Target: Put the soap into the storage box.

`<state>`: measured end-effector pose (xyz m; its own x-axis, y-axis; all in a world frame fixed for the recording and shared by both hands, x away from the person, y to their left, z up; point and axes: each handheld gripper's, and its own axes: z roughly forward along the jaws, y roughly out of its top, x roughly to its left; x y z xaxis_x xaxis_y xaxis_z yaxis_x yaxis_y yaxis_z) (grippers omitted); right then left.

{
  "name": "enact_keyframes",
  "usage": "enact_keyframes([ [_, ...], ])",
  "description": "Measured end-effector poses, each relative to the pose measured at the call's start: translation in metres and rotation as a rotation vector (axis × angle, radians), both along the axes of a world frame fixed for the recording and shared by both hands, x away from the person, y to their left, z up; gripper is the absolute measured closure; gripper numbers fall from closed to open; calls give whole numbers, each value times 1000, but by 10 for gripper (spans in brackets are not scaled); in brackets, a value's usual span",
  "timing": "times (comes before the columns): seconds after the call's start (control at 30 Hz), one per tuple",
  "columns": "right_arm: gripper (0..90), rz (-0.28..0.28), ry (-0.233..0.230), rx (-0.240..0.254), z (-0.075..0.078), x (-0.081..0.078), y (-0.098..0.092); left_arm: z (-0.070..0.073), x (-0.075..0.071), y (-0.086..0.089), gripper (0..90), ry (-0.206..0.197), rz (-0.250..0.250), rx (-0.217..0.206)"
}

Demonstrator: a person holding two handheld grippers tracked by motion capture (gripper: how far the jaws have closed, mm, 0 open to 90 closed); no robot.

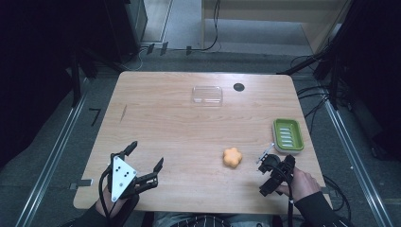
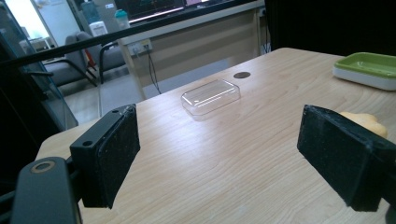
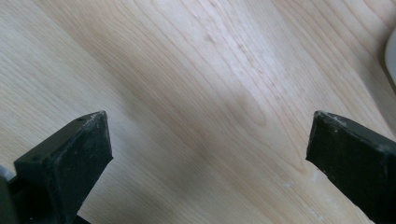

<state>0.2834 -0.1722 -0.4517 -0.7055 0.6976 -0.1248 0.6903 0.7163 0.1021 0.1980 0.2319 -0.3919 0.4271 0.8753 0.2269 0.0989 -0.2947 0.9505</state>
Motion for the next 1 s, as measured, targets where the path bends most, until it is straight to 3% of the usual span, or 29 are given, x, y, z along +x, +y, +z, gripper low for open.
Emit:
enact_keyframes([
  [0.33,1,37,-14,21,4,8,19,0,1,-1,135,2,-4,5],
  [1.0,0,79,23,51,1,29,50,0,0,-1,135,2,-7,8],
])
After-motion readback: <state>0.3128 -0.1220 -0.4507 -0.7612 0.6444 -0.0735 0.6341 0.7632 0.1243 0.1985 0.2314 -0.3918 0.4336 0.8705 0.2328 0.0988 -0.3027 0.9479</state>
